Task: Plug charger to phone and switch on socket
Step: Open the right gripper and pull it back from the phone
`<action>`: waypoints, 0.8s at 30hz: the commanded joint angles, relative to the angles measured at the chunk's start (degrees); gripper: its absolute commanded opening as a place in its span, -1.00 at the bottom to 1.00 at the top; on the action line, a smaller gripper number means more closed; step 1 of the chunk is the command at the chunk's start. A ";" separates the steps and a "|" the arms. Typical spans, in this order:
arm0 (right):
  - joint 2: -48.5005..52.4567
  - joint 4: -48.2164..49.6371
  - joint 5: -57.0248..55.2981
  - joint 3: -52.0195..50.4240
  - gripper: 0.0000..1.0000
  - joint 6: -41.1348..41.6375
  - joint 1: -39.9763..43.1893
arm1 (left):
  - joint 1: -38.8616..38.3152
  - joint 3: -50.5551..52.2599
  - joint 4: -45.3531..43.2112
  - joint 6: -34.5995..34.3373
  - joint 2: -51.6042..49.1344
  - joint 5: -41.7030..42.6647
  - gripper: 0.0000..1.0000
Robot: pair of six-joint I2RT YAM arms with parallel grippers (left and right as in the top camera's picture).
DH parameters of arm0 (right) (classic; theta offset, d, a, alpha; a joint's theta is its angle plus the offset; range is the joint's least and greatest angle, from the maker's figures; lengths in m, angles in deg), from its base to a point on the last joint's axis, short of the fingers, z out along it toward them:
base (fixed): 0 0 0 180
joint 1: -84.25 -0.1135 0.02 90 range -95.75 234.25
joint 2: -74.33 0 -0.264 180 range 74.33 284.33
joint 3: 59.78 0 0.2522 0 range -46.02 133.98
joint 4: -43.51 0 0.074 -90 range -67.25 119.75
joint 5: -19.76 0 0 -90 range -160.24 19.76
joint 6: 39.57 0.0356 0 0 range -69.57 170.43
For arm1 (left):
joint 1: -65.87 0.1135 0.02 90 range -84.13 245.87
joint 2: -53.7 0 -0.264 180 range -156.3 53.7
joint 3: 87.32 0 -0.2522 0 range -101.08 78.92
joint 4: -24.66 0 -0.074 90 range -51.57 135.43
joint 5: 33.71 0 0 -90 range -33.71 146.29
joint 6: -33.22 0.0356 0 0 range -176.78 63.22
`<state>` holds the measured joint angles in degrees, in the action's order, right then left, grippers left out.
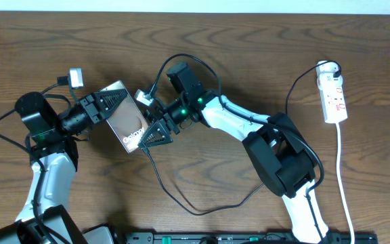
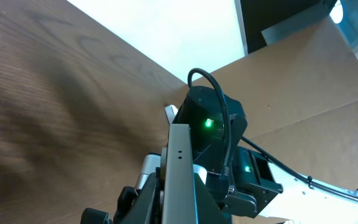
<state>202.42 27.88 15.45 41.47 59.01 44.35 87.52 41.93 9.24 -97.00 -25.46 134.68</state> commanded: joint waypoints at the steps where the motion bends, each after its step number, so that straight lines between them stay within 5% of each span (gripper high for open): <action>1: -0.35 -0.02 3.26 0.96 0.99 -0.26 1.36 | 0.96 -0.35 -0.50 -0.31 0.13 2.19 -0.85; 8: -0.37 -0.72 3.50 0.96 0.98 1.68 6.58 | 7.13 -0.35 -0.50 -0.33 0.13 7.50 -0.85; 19: -0.37 -0.98 -6.40 0.96 0.99 15.89 14.62 | 13.86 -0.35 -0.48 -0.98 0.13 10.78 -0.85; 24: -1.90 -12.41 -18.97 1.01 0.98 13.40 15.54 | 13.86 -0.35 -0.48 -0.96 0.13 10.75 -0.85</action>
<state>202.42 21.52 7.06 41.68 72.80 59.65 101.18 41.93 9.21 -97.24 -25.48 143.20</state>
